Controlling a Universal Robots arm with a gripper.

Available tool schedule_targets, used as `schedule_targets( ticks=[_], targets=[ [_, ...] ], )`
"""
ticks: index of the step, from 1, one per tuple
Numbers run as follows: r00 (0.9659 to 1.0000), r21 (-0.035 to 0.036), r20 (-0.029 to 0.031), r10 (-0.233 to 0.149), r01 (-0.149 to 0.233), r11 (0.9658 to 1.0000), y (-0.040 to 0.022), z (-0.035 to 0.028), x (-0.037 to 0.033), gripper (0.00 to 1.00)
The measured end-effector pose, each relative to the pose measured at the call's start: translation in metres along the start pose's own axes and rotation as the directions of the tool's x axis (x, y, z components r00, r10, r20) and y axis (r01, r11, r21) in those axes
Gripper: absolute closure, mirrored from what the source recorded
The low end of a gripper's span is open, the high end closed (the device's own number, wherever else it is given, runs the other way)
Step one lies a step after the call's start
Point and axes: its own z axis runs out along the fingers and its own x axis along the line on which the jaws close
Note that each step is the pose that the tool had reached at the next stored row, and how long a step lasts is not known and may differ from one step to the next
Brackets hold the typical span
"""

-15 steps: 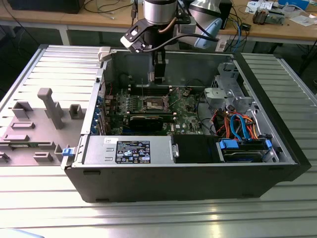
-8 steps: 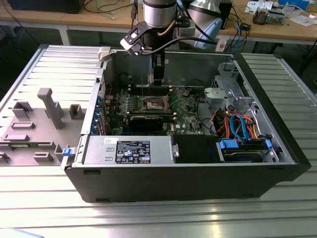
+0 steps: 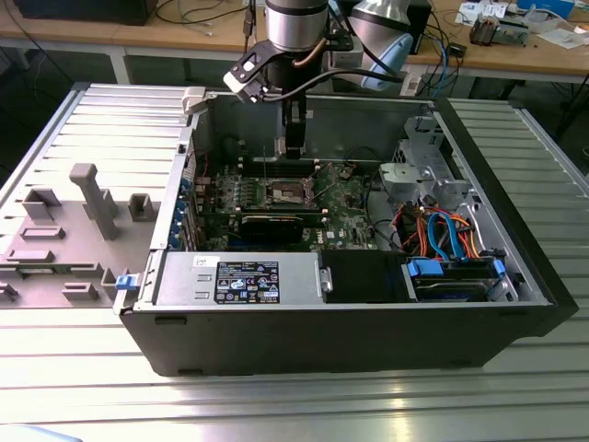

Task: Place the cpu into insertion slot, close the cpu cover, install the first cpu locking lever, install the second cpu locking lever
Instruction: 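Place the cpu into insertion slot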

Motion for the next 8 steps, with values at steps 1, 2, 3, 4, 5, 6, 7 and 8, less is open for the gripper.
schedule_targets(
  ticks=[1,2,3,4,5,6,7,8],
  targets=[
    [1.0,0.0,0.0,0.0,0.0,1.0,0.0,0.0,0.0,0.46],
    [1.0,-0.0001,0.0,0.0,0.0,1.0,0.0,0.0,0.0,0.46],
    [1.0,-0.0001,0.0,0.0,0.0,1.0,0.0,0.0,0.0,0.46],
    [1.0,0.0,0.0,0.0,0.0,1.0,0.0,0.0,0.0,0.46],
    [1.0,-0.0001,0.0,0.0,0.0,1.0,0.0,0.0,0.0,0.46],
    [1.0,0.0,-0.0008,-0.004,0.004,1.0,0.0005,0.0001,0.0,0.46],
    [0.9999,0.0004,-0.0019,-0.013,0.013,0.9999,0.001,0.0002,0.0,0.46],
    [0.9997,0.0006,-0.0027,-0.023,0.023,0.9997,0.0014,0.0007,0.0,0.46]
  ],
)
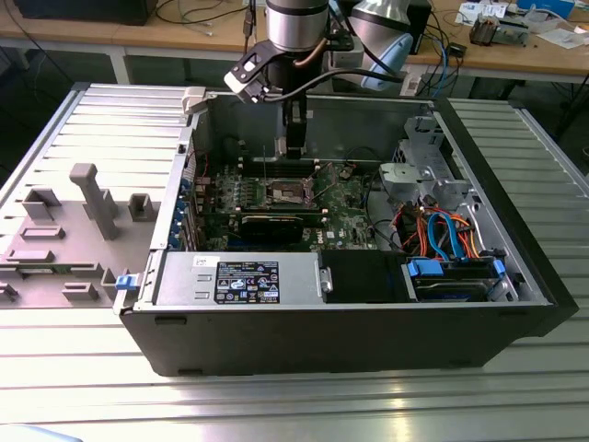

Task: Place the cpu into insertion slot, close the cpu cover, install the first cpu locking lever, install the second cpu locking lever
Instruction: 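Place the cpu into insertion slot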

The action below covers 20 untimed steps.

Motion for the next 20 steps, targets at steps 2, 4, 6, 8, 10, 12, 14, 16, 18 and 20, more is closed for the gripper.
schedule_targets(
  ticks=[2,4,6,8,10,12,14,16,18,20],
  targets=[
    [1.0,0.0005,0.0002,-0.007,0.007,1.0,-0.0001,0.0024,-0.0001,0.46],
    [1.0,0.0006,0.0016,-0.007,0.007,1.0,-0.0004,0.0055,-0.0002,0.46],
    [1.0,0.0001,0.0022,0.004,-0.004,1.0,-0.0005,0.0085,-0.0003,0.46],
    [0.9997,-0.0007,0.0031,0.025,-0.025,0.9997,-0.0007,0.0125,-0.0005,0.46],
    [0.9995,-0.0011,0.0032,0.031,-0.031,0.9995,-0.0009,0.0156,-0.001,0.46],
    [0.9995,-0.0011,0.0034,0.032,-0.032,0.9995,-0.001,0.0183,-0.0029,0.46],
    [0.9995,-0.001,0.0063,0.032,-0.032,0.9995,-0.0011,0.0201,-0.0034,0.46],
    [0.9994,-0.0009,0.0103,0.032,-0.032,0.9995,-0.0011,0.0201,-0.0035,0.46],
    [0.9993,-0.0011,0.0193,0.031,-0.031,0.9995,-0.0012,0.0211,-0.0034,0.46],
    [0.9993,-0.0011,0.0225,0.031,-0.031,0.9995,-0.0012,0.0238,-0.0034,0.46]
  ],
)
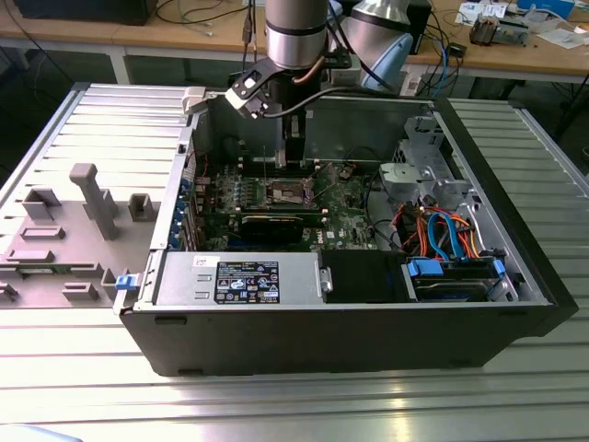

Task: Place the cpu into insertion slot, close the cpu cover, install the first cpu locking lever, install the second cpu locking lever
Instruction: 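Place the cpu into insertion slot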

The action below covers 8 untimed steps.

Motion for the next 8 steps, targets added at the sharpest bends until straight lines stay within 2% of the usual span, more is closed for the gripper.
schedule_targets(
  ticks=[3,8],
  targets=[
    [0.9999,0.0,0.0004,-0.01,0.01,0.9999,-0.0003,0.0065,0.0002,0.46],
    [0.9994,0.0006,-0.0004,-0.033,0.033,0.9994,-0.0007,0.0137,0.0,0.46]
  ],
)
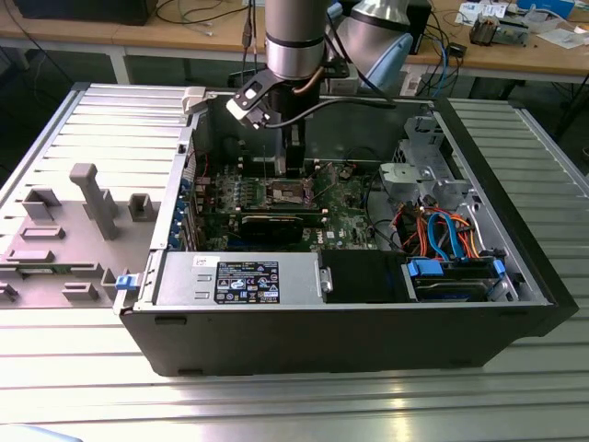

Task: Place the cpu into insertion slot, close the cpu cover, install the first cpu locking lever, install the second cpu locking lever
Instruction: 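Place the cpu into insertion slot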

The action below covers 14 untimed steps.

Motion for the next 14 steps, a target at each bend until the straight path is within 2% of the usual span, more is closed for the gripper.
schedule_targets(
  ticks=[6,9,14],
  targets=[
    [1.0,0.0,-0.0002,-0.002,0.002,1.0,-0.0005,0.0089,-0.0011,0.46],
    [1.0,0.0001,0.0045,0.002,-0.002,1.0,-0.0007,0.0141,-0.0012,0.46],
    [0.9997,-0.0004,0.0056,0.022,-0.022,0.9998,-0.0014,0.0232,-0.0014,0.46]
  ],
)
